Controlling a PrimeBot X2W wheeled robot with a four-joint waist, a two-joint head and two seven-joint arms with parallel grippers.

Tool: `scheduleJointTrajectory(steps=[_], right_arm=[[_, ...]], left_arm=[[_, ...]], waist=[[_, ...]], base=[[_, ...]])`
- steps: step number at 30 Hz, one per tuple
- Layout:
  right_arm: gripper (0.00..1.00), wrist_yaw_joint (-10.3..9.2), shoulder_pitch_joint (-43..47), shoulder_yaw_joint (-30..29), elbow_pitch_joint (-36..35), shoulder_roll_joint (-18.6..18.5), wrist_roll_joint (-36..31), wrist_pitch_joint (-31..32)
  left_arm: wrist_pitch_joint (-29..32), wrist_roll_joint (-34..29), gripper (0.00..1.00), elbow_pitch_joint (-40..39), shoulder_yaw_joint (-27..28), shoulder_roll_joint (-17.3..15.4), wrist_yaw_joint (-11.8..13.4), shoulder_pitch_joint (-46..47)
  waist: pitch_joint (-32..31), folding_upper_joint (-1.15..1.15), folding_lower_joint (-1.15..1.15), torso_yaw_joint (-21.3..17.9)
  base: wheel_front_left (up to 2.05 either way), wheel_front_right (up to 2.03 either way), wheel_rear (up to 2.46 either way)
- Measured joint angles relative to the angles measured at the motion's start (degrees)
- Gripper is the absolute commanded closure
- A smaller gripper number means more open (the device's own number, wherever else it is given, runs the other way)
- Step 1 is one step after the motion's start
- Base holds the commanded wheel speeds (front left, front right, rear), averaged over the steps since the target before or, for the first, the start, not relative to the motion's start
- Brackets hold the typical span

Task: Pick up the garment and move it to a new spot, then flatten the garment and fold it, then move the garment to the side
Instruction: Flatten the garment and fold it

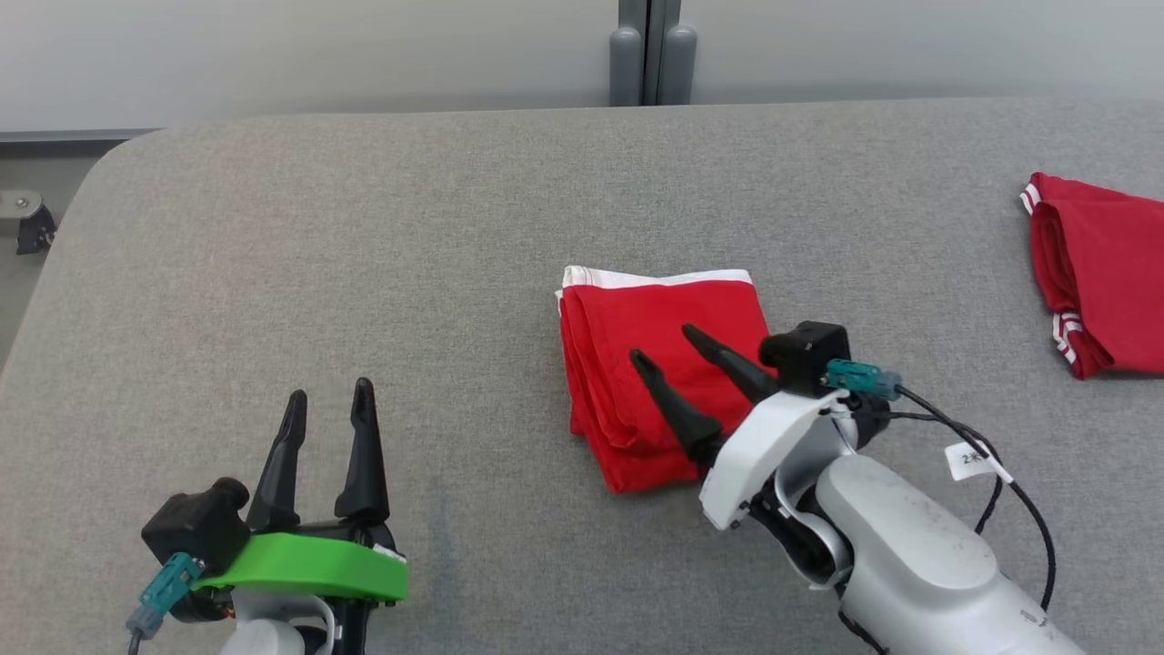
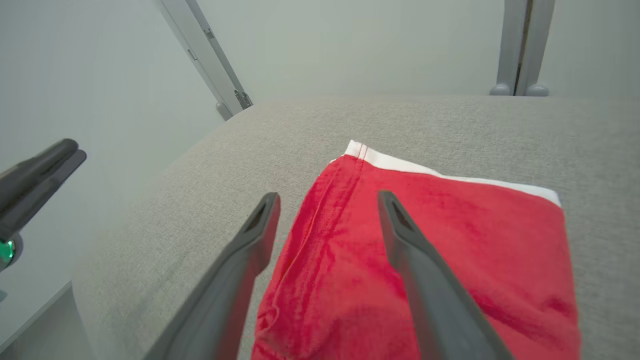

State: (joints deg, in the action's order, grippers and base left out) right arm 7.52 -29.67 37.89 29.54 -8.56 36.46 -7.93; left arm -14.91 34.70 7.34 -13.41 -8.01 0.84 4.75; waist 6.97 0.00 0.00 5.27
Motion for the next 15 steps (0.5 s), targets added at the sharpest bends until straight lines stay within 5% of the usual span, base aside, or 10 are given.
scheduleJointTrajectory(steps=[8,15], right_arm=[[0.00,0.00,3.60,-9.34,-2.02,-3.02,-5.71,0.66],[0.00,0.00,6.80,-13.58,-3.87,-2.10,-9.39,1.71]], left_arm=[[-0.02,-0.15,0.00,0.07,-1.12,0.32,-0.09,-0.06],[-0.03,-0.15,0.00,0.12,-1.33,0.30,-0.31,-0.10]], waist=[[-0.50,0.00,0.00,-0.22],[-0.43,0.00,0.00,0.22]], base=[[0.00,0.00,0.00],[0.00,0.00,0.00]])
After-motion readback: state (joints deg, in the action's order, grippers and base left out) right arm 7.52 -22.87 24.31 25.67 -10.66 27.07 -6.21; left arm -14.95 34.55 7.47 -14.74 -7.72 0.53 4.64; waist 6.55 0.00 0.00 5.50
